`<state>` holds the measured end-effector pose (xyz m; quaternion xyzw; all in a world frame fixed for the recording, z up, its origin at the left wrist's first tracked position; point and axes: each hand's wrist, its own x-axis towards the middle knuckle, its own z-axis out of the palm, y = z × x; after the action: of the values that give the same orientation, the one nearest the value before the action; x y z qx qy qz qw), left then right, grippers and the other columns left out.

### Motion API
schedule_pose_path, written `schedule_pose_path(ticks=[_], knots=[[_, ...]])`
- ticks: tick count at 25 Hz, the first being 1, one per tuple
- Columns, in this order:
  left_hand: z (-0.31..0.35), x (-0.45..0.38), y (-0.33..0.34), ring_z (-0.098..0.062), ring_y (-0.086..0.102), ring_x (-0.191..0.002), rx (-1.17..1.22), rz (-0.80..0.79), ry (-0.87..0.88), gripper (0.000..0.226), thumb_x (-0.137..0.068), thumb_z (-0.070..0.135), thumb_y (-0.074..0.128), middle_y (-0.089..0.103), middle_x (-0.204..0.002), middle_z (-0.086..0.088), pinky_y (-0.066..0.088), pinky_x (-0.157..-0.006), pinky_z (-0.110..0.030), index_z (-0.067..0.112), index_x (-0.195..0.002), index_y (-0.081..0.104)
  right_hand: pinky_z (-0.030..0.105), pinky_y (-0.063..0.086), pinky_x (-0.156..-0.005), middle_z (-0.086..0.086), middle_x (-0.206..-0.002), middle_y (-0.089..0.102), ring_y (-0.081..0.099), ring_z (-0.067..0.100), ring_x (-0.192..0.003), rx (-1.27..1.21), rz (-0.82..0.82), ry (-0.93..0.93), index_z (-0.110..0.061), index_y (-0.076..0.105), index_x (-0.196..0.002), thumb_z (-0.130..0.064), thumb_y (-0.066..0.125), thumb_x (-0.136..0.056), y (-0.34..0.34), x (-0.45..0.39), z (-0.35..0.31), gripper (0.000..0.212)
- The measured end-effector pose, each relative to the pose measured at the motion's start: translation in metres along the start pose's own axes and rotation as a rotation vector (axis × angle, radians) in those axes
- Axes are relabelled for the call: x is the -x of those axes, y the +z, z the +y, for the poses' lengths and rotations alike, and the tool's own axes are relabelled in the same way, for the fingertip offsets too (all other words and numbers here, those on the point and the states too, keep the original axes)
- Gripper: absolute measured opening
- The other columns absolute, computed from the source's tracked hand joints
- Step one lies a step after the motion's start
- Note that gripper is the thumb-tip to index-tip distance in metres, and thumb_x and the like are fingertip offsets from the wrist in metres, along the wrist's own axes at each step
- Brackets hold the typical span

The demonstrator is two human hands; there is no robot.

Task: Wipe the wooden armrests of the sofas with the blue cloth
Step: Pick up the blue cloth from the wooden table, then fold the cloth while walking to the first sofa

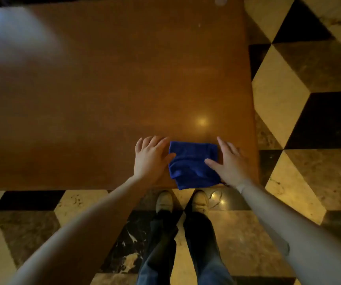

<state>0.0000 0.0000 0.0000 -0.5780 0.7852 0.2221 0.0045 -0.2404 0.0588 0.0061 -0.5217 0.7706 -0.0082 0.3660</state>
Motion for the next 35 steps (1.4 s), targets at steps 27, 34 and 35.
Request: schedule_pose_path(ticks=[27,34,35], knots=[[0.113,0.043,-0.285,-0.006,0.065,-0.077,0.849,0.32,0.219,0.024,-0.101,0.013,0.052,0.065,-0.089,0.006,0.053,-0.064,-0.021,0.037,-0.102,0.049,0.018,0.051,-0.077,-0.01,-0.105,0.069,0.063,0.0,-0.095,-0.742,0.503,-0.362,-0.026,0.066,-0.112,-0.023,0.056,-0.099,-0.229,0.146,-0.14,0.017],[0.174,0.089,-0.457,-0.009,0.068,-0.088,0.903,0.525,0.468,0.025,-0.1,0.011,0.053,0.067,-0.1,0.004,0.058,-0.071,-0.027,0.034,-0.109,0.052,0.012,0.049,-0.068,-0.009,-0.102,0.067,0.063,-0.007,-0.087,-0.82,0.676,-0.608,-0.023,0.065,-0.11,-0.022,0.055,-0.099,-0.368,0.254,-0.223,0.015],[0.18,0.094,-0.474,-0.008,0.068,-0.09,0.91,0.564,0.488,0.026,-0.1,0.011,0.053,0.067,-0.101,0.005,0.058,-0.072,-0.025,0.035,-0.108,0.052,0.014,0.05,-0.071,-0.008,-0.103,0.067,0.063,-0.004,-0.09,-0.805,0.695,-0.637,-0.024,0.065,-0.11,-0.021,0.055,-0.099,-0.381,0.265,-0.231,0.015]])
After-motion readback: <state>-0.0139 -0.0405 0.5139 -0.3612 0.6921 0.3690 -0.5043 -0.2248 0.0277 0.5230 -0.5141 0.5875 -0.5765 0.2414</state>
